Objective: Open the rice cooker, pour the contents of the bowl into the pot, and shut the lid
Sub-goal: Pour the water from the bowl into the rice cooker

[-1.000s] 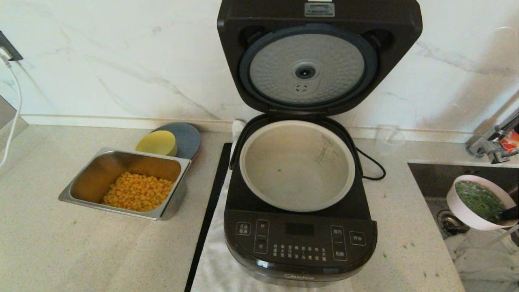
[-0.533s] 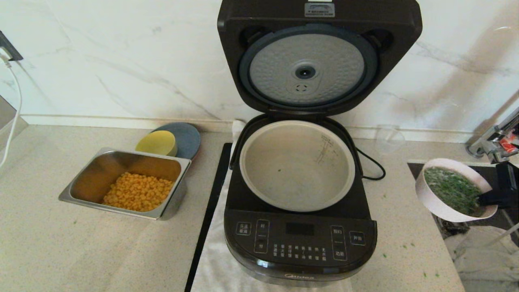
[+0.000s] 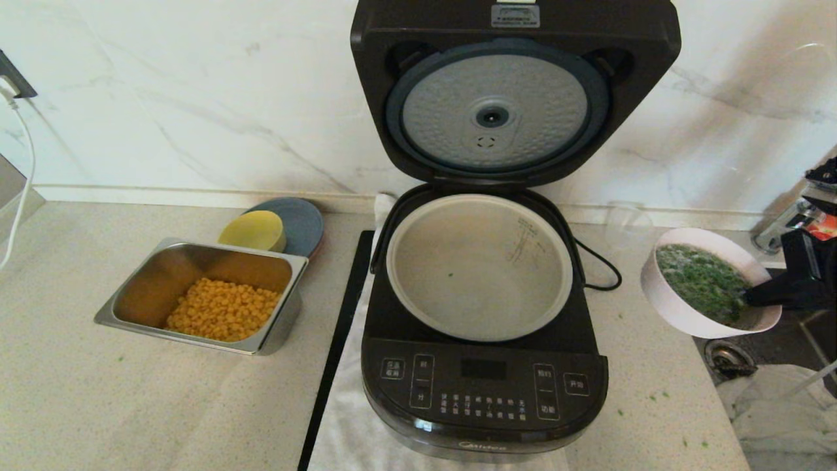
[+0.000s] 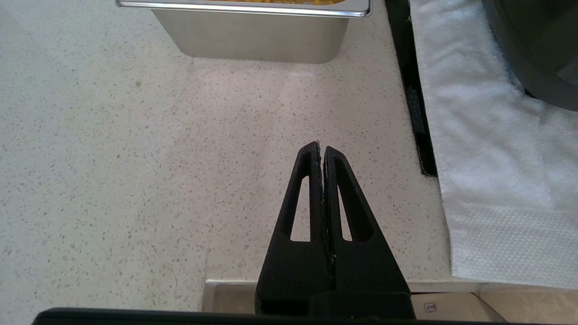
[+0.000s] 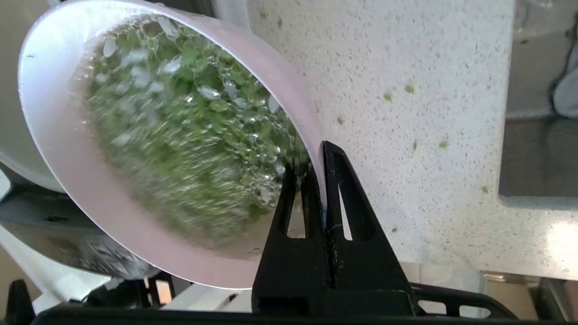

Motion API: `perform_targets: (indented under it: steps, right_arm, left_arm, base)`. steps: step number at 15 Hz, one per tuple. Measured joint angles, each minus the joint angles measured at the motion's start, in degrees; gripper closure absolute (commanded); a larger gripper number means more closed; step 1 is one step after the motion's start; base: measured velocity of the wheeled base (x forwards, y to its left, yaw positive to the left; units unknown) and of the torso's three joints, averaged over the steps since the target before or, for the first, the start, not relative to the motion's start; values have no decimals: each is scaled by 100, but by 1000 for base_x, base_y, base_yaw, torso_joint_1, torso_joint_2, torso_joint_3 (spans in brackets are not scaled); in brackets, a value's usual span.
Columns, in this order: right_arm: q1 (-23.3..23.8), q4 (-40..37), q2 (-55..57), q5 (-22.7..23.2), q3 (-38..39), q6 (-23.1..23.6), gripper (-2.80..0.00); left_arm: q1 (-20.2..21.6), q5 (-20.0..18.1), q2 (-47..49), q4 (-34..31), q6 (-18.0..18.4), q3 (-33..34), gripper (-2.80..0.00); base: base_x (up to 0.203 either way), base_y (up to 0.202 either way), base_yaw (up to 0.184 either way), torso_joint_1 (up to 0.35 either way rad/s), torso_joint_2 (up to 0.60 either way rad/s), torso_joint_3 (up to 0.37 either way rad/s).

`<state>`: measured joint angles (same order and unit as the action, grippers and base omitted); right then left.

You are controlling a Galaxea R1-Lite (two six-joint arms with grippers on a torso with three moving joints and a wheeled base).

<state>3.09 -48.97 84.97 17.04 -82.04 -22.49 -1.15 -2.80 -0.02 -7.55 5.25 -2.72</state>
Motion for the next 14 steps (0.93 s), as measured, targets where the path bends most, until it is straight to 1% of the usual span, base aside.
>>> perform_targets:
  steps: [3,6,8,14]
  right_arm:
    - [-393,-128,46,-217,-329,-202,0]
    - [-771,-502,158,-272,-858,-457,0]
    - [-998,-617,228,-283,-1108,-525,0]
    - [-1581,-598,483,-482,-1283,-742,0]
  left_arm:
    - [0,0,0,-2,0,0,0]
    - [0,2,0,-2,4,0,0]
    - [0,2,0,-1,4,0,0]
    - [0,2,0,2,0,0,0]
  base:
    - [0,0,0,0,0,0]
    - [0,0,0,0,0,0]
    - [0,0,0,0,0,0]
    - [0,0,0,0,0,0]
